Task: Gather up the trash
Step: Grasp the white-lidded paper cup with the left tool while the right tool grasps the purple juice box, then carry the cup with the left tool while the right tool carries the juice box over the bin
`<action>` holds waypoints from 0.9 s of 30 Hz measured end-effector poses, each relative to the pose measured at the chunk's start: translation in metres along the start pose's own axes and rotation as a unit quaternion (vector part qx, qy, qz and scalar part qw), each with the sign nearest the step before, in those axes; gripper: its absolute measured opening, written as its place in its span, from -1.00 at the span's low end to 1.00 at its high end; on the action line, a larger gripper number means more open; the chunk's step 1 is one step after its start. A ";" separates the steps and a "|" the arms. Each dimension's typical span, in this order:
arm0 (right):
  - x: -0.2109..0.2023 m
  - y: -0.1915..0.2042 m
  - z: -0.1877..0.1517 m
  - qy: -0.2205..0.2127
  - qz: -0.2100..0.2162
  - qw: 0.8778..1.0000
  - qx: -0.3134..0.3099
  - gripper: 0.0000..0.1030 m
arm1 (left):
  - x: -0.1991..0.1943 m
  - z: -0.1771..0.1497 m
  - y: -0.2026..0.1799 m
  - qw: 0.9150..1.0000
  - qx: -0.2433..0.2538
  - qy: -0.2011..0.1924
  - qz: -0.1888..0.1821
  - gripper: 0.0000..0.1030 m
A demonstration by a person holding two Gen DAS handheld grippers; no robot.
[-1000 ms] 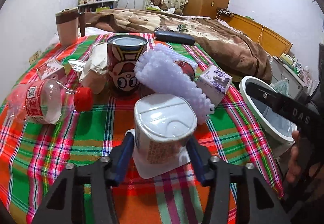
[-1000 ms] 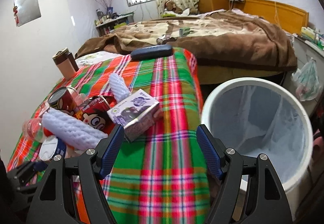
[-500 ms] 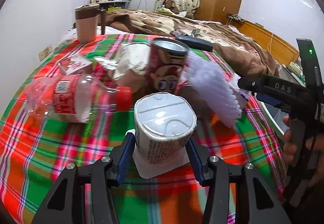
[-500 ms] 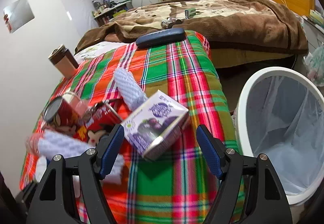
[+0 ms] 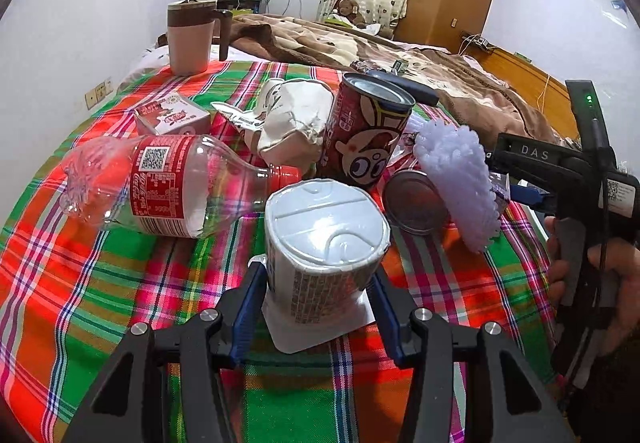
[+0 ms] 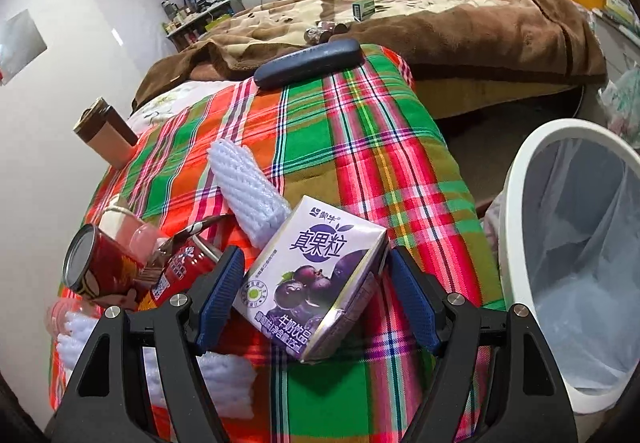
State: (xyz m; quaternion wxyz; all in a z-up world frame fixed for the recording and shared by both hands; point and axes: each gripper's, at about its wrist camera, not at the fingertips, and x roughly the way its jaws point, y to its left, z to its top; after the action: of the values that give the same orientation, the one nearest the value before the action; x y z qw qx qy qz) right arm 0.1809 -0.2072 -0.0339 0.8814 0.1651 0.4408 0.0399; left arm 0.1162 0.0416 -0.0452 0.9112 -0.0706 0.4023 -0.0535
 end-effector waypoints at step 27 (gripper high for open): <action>-0.031 0.003 -0.026 -0.033 0.023 0.993 -0.112 0.33 | 0.002 -0.001 -0.007 1.000 0.008 0.002 -0.012 -0.02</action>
State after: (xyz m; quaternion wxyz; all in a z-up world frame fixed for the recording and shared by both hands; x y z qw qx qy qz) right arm 0.1419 -0.2041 -0.0236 0.9071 0.0767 0.4006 0.1042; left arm 0.1160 0.0348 -0.0460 0.9101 -0.0682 0.4031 -0.0678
